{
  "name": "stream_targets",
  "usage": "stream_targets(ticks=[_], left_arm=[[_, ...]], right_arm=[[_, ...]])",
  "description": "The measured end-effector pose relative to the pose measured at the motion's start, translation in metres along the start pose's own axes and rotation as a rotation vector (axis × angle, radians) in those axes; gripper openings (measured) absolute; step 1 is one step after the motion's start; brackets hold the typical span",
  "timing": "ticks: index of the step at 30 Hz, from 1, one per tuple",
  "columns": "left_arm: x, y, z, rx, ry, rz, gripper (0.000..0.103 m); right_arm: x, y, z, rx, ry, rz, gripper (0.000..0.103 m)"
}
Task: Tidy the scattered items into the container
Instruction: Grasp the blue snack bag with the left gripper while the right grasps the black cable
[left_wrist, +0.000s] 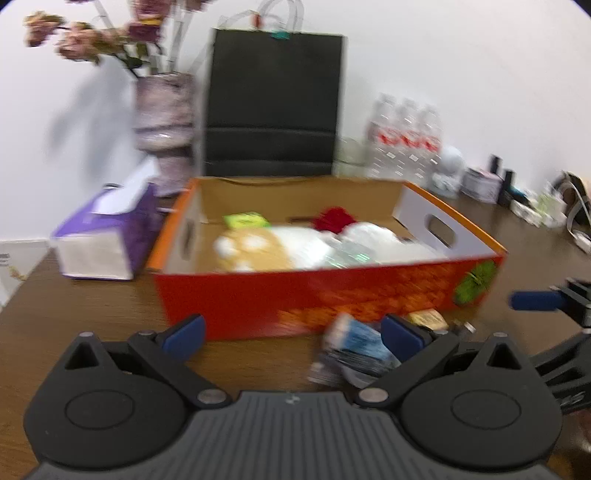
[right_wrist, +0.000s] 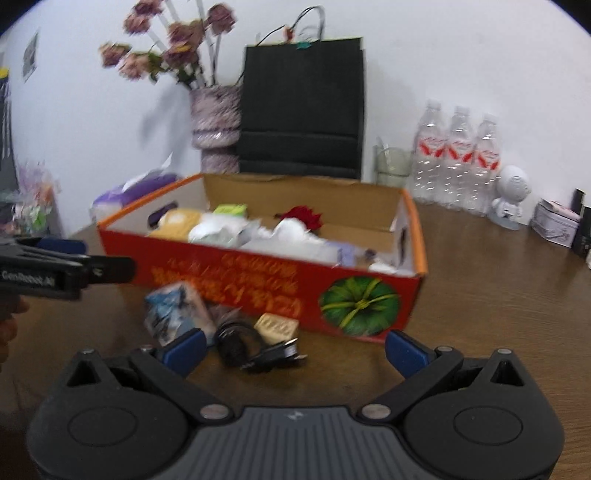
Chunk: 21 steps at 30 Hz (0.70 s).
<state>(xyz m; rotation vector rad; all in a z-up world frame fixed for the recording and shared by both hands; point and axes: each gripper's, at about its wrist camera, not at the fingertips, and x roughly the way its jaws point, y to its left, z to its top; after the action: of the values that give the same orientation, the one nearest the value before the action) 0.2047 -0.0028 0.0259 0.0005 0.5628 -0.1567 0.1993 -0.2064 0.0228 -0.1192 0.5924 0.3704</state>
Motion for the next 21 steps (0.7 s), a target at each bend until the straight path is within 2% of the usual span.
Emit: stream_targets(ticks=[5,9,10,11,12,14,15,18,21], left_arm=[[0.017,-0.020,-0.008,0.061,0.050,-0.031,0.103],[0.030,-0.023,-0.008,0.039,0.075,-0.067,0.103],[0.032,-0.023,-0.008,0.035,0.074,-0.076,0.101],[0.033,-0.023,-0.009,0.027,0.076,-0.089,0.096],[0.033,-0.021,-0.010,0.012,0.081,-0.107,0.072],[0.033,-0.016,-0.011,-0.024,0.097,-0.144,0.040],[0.031,-0.014,-0.011,-0.034,0.095,-0.151,0.034],[0.024,-0.011,-0.013,-0.048,0.070,-0.147,0.021],[0.018,-0.008,-0.013,-0.067,0.049,-0.152,0.021]], right_arm=[[0.013,0.016,-0.006,-0.075,0.016,-0.008,0.103],[0.020,0.019,-0.008,-0.094,0.024,0.005,0.101],[0.022,0.019,-0.007,-0.097,0.027,0.013,0.097],[0.024,0.020,-0.007,-0.099,0.029,0.023,0.090],[0.025,0.020,-0.007,-0.102,0.033,0.036,0.085],[0.025,0.022,-0.007,-0.108,0.035,0.055,0.049],[0.023,0.022,-0.007,-0.111,0.030,0.064,0.042],[0.019,0.021,-0.008,-0.110,0.027,0.100,0.039],[0.013,0.022,-0.008,-0.111,0.011,0.106,0.037]])
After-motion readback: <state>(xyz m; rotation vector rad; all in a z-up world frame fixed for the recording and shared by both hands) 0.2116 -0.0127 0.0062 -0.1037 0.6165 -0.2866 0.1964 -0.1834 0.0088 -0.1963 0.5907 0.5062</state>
